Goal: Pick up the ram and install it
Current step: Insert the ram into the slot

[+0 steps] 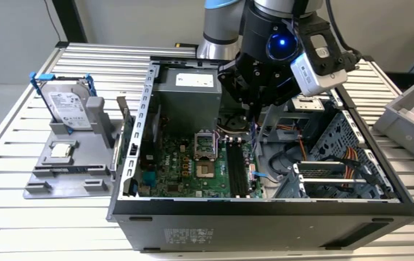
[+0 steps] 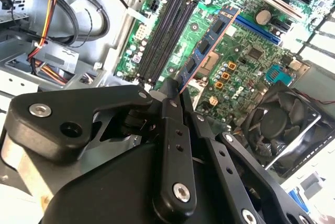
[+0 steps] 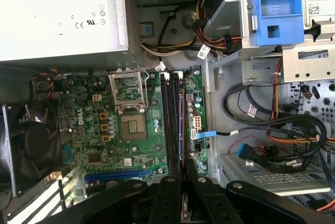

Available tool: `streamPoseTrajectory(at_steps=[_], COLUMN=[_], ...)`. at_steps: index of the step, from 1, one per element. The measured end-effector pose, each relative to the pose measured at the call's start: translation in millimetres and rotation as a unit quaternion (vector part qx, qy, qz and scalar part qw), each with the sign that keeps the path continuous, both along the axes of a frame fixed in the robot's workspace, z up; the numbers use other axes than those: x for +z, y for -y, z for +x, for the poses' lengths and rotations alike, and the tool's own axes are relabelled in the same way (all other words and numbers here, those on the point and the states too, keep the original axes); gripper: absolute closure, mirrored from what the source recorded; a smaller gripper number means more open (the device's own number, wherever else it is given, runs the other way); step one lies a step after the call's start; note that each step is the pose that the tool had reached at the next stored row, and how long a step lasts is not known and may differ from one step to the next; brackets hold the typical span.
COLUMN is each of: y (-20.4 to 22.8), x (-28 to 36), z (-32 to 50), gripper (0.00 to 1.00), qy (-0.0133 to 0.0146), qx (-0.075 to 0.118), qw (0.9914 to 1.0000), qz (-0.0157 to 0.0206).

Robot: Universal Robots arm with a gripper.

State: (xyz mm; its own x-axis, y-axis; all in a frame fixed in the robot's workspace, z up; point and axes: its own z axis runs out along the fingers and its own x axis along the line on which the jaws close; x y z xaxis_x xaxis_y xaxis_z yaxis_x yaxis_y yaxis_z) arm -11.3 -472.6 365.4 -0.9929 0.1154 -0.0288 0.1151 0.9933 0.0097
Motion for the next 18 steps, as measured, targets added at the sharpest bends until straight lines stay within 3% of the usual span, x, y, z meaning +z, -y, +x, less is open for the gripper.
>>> streamPoseTrajectory(at_steps=[11, 12, 18], y=[0.0, 0.0, -0.2], x=[-15.8, -20.1, -29.6], z=[0.3, 0.4, 0.5], gripper=[1.0, 1.0, 1.0], qy=[-0.0001, -0.0001, -0.0001], qx=[0.0, 0.0, 0.0], qw=[1.0, 1.0, 1.0], qz=[-0.0009, -0.0011, -0.0013])
